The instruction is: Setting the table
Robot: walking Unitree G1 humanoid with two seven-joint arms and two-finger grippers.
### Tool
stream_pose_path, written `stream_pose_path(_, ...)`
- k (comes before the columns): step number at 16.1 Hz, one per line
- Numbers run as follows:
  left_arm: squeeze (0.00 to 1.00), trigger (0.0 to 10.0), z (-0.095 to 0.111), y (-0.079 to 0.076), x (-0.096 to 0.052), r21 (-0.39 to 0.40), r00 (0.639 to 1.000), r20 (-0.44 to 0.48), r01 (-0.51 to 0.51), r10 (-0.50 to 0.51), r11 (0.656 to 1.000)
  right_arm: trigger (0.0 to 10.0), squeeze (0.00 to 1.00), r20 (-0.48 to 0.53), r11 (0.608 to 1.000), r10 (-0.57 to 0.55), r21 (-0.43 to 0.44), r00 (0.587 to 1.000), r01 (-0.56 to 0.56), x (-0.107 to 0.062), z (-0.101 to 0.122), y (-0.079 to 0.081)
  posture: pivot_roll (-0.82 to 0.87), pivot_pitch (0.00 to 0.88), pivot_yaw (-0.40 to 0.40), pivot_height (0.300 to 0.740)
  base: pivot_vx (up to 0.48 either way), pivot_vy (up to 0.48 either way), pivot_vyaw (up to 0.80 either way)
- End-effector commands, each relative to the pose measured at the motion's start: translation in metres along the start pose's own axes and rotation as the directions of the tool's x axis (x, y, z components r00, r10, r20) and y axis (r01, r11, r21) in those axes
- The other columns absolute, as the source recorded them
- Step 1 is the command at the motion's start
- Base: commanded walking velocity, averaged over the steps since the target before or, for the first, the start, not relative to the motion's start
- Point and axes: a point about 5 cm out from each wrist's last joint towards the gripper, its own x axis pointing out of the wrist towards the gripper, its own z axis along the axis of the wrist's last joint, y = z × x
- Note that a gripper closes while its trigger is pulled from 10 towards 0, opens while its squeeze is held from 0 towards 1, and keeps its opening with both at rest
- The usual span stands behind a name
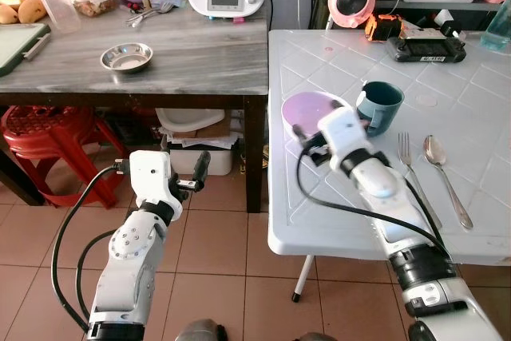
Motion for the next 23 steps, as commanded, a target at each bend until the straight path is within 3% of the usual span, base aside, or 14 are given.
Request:
stream_pose_path(1, 0.0, 10.0, 0.002, 0.002, -0.003, 0.009, 1.0, -0.006, 0.002, -0.002, 1.0, 10.0, 1.0, 0.005, 0.999, 0.033, -0.032, 0.999, -0.033, 0.004, 0.003, 0.002, 0.01, 0.0, 0.044, 0.74, 0.0, 0.0, 0.0)
stream_pose_path(3, 0.0, 10.0, 0.001, 0.002, -0.006, 0.01, 1.0, -0.021, 0.006, -0.005, 1.0, 10.0, 0.95, -0.004, 0.997, 0.071, -0.03, 0.997, -0.071, 0.005, 0.001, 0.005, 0.01, 0.0, 0.046, 0.74, 0.0, 0.0, 0.0)
stream_pose_path(4, 0.0, 10.0, 0.001, 0.002, -0.007, 0.01, 1.0, -0.026, 0.008, -0.007, 1.0, 10.0, 0.42, -0.001, 0.995, 0.095, -0.033, 0.996, -0.095, 0.005, 0.001, 0.007, 0.02, 0.0, 0.048, 0.74, 0.0, 0.0, 0.0)
stream_pose_path(5, 0.0, 10.0, 0.0, 0.002, -0.007, 0.009, 0.999, -0.036, 0.012, -0.012, 1.0, 10.0, 0.0, -0.013, 0.994, 0.097, -0.047, 0.995, -0.098, 0.005, -0.001, 0.008, 0.02, 0.0, 0.049, 0.74, 0.0, 0.0, 0.0)
stream_pose_path(8, 0.0, 10.0, -0.002, 0.002, -0.008, 0.004, 0.998, -0.055, 0.018, -0.018, 1.0, 10.0, 0.0, -0.06, 0.995, 0.043, -0.088, 0.997, -0.048, 0.007, -0.005, 0.004, 0.02, 0.005, 0.053, 0.74, 0.0, 0.0, 0.0)
stream_pose_path(14, 0.0, 10.0, -0.002, -0.001, -0.006, -0.015, 0.997, -0.075, 0.033, -0.035, 0.999, 10.0, 0.0, -0.161, 0.995, 0.082, -0.052, 0.984, -0.091, 0.019, -0.008, 0.005, 0.01, 0.01, 0.056, 0.74, 0.0, 0.0, 0.0)
stream_pose_path(18, 0.0, 10.0, -0.004, -0.002, -0.006, -0.019, 0.994, -0.103, 0.036, -0.038, 0.999, 9.8, 0.0, -0.225, 0.995, 0.087, -0.025, 0.971, -0.095, 0.024, -0.01, -0.004, 0.0, 0.011, 0.054, 0.74, 0.0, 0.0, 0.0)
stream_pose_path(19, 0.0, 10.0, -0.004, -0.002, -0.005, -0.019, 0.994, -0.105, 0.039, -0.041, 0.999, 1.2, 0.0, -0.229, 0.996, 0.086, -0.006, 0.97, -0.09, 0.024, -0.009, -0.007, 0.0, 0.01, 0.055, 0.74, 0.0, 0.0, 0.0)
stream_pose_path(20, 0.0, 10.0, -0.004, -0.003, -0.004, -0.018, 0.993, -0.107, 0.046, -0.048, 0.999, 0.0, 0.0, -0.238, 0.995, 0.103, 0.03, 0.966, -0.099, 0.024, -0.009, -0.013, -0.01, 0.01, 0.055, 0.74, 0.0, 0.0, 0.0)
stream_pose_path(23, 0.0, 10.0, -0.004, -0.004, -0.003, -0.019, 0.993, -0.11, 0.049, -0.051, 0.999, 0.0, 0.0, -0.261, 0.99, 0.135, 0.067, 0.956, -0.121, 0.022, -0.012, -0.014, -0.01, 0.009, 0.054, 0.74, 0.0, 0.0, 0.0)
